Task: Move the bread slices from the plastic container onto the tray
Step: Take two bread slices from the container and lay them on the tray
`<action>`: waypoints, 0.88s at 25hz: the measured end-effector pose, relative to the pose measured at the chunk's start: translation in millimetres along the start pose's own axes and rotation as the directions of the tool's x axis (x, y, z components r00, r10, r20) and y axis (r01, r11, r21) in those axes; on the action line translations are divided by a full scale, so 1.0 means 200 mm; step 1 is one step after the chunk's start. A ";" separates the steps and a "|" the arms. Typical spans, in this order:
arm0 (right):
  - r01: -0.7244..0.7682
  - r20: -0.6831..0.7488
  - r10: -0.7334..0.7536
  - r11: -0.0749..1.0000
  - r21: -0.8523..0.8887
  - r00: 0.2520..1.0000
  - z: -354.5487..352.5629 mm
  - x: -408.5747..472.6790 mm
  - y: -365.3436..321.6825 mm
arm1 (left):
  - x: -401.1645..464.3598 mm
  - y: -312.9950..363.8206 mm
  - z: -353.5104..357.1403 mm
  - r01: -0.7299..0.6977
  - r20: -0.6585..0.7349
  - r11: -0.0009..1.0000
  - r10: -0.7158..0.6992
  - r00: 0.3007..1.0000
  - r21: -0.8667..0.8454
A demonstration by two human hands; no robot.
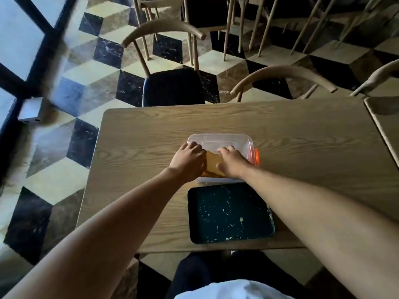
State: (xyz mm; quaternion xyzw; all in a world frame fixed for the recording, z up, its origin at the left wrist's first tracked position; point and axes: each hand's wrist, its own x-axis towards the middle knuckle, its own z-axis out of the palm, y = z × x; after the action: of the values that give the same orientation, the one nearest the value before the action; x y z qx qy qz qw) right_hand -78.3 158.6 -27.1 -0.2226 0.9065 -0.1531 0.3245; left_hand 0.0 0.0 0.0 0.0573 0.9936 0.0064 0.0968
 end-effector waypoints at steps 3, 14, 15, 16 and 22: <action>-0.034 0.058 0.031 0.998 0.048 0.998 0.01 0.06 -0.01 | 0.07 -0.01 0.04 0.005 0.024 0.999 -0.005 1.000 0.038; 0.171 0.242 -0.135 0.976 -0.133 0.961 -0.01 0.28 0.05 | 0.22 0.01 0.12 0.121 0.123 0.984 -0.137 0.983 0.129; 0.192 0.239 -0.145 0.964 -0.184 0.960 -0.03 0.27 0.07 | 0.23 0.02 0.12 0.138 0.138 0.982 -0.156 0.978 0.128; 0.216 0.226 -0.163 0.948 -0.232 0.960 -0.05 0.26 0.08 | 0.24 0.03 0.11 0.159 0.149 0.980 -0.175 0.973 0.119; 0.346 0.170 -0.302 0.805 -0.482 0.938 -0.15 0.15 0.16 | 0.27 0.09 0.11 0.177 0.142 0.979 -0.191 0.971 0.102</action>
State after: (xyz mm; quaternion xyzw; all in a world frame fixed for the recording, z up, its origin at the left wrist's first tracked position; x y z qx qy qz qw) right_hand -127.5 174.4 -34.1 -0.4574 0.8486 0.0458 0.2620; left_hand -46.2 23.4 -30.6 -0.0306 0.9838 -0.0512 0.1692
